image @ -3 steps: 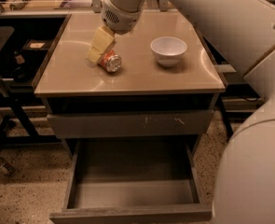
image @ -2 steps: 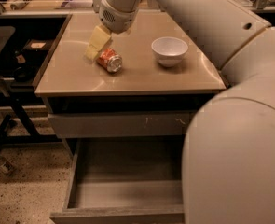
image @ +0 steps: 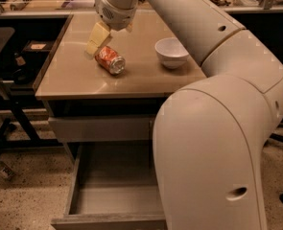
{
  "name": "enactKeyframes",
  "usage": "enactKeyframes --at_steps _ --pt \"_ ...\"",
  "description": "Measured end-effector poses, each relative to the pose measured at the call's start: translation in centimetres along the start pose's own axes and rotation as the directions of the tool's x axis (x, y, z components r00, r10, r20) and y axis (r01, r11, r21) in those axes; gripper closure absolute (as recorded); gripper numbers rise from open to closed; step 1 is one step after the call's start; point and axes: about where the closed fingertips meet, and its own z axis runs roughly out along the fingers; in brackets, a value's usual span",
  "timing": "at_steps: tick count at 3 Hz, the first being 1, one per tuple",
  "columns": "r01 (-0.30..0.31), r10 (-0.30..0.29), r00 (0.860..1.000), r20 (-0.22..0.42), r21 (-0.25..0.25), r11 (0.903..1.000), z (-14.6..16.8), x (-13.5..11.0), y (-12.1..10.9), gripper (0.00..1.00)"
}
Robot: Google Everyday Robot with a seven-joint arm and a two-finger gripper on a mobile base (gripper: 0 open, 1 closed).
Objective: Place coke can into middle drawer
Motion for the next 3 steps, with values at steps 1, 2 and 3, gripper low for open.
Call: enactKeyframes --at_steps 1,2,3 --pt "-0.026 0.026 1.0 0.008 -0.018 0.9995 1.7 -1.0 -0.3 0.0" --pt "-0.054 0.054 0.998 0.013 -0.014 0.9984 3.7 -2.1 -1.4 0.0" --pt "-0.076 0.076 0.997 0.005 -0.011 0.9971 5.4 -2.4 -2.2 0.0"
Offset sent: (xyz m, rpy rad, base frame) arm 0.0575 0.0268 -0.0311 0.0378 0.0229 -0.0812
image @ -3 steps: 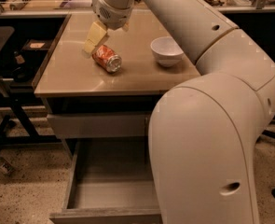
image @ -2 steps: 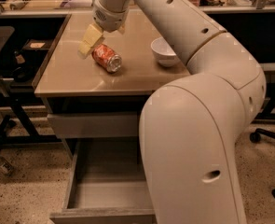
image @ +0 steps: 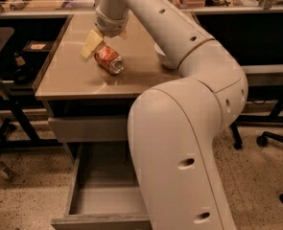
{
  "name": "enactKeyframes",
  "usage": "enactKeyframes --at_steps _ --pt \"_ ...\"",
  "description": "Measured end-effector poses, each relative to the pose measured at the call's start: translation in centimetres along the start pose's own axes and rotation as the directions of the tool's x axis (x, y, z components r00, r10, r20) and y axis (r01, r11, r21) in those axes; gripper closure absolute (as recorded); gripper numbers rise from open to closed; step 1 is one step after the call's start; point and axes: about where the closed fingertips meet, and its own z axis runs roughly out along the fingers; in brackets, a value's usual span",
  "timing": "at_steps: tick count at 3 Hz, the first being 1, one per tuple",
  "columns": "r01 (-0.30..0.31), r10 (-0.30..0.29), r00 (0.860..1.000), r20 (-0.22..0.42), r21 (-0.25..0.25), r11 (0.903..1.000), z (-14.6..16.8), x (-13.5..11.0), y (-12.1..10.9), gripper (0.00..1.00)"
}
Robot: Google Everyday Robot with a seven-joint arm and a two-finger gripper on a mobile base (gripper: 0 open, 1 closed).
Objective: Place coke can into middle drawer
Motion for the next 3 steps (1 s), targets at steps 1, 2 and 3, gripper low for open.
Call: enactKeyframes --at_steps 1,2,3 --pt "-0.023 0.023 1.0 -0.018 -0.002 0.9997 1.5 0.4 -0.7 0.0" --pt "-0.032 0.032 0.999 -0.03 -0.011 0.9994 2.5 0.8 -1.1 0.0" --pt "-0.035 0.034 0.999 -0.034 -0.012 0.9993 2.8 1.0 -1.2 0.0"
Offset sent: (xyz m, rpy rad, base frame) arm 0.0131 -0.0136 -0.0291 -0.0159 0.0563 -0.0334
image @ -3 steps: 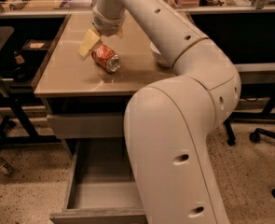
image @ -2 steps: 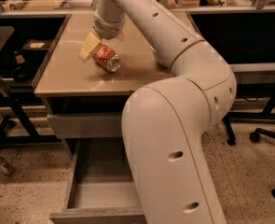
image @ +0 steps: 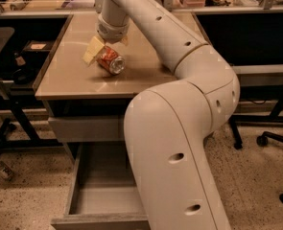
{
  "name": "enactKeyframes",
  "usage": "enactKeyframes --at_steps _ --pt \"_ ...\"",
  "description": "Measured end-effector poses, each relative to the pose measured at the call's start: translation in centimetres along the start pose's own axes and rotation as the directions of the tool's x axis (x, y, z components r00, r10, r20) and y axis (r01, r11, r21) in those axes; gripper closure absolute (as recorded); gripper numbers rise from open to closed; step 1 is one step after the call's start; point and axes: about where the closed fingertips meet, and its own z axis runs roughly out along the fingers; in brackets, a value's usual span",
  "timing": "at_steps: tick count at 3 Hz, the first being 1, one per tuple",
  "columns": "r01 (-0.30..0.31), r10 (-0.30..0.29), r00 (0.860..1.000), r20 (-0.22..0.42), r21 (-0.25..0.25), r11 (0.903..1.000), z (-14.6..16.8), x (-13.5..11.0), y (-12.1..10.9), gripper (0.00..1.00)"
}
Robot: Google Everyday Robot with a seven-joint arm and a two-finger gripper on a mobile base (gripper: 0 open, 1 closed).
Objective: Place coke can into middle drawer
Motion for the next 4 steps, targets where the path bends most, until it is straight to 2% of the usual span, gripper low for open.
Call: enactKeyframes --at_steps 1,4 --pt "0.0 0.0 1.0 0.0 0.0 1.0 0.0 0.0 0.0 0.19" --pt "0.0 0.0 1.0 0.0 0.0 1.0 0.01 0.0 0.0 0.88"
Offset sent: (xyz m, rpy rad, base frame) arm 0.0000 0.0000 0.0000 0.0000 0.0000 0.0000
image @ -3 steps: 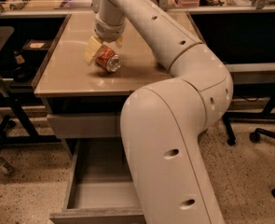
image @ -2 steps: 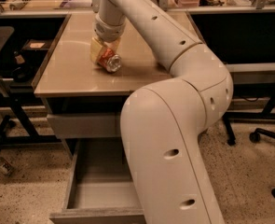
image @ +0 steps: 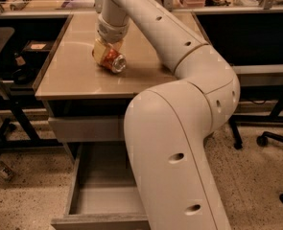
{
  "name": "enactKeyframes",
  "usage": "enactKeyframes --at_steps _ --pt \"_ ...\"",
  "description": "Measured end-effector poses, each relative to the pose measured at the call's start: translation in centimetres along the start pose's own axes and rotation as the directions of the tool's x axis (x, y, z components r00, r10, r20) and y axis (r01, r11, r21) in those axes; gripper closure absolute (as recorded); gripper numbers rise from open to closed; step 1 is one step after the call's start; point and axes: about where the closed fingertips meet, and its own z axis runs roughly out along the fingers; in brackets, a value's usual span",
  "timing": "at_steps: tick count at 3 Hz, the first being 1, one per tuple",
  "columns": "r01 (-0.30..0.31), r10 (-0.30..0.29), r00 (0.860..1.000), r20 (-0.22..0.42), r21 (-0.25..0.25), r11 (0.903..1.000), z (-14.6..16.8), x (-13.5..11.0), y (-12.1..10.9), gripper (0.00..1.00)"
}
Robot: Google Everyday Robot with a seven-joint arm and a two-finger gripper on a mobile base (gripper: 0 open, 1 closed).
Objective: Place coke can into middle drawer
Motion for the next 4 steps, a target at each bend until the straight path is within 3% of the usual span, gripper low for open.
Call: enactKeyframes --at_steps 1,3,4 --pt "0.0 0.0 1.0 0.0 0.0 1.0 0.0 0.0 0.0 1.0" --pt "0.009 -0.009 1.0 0.016 -0.001 1.0 -0.3 0.4 0.2 1.0" --pt "-0.005 0.005 0.999 0.033 -0.001 1.0 -1.0 1.7 0.6 1.0"
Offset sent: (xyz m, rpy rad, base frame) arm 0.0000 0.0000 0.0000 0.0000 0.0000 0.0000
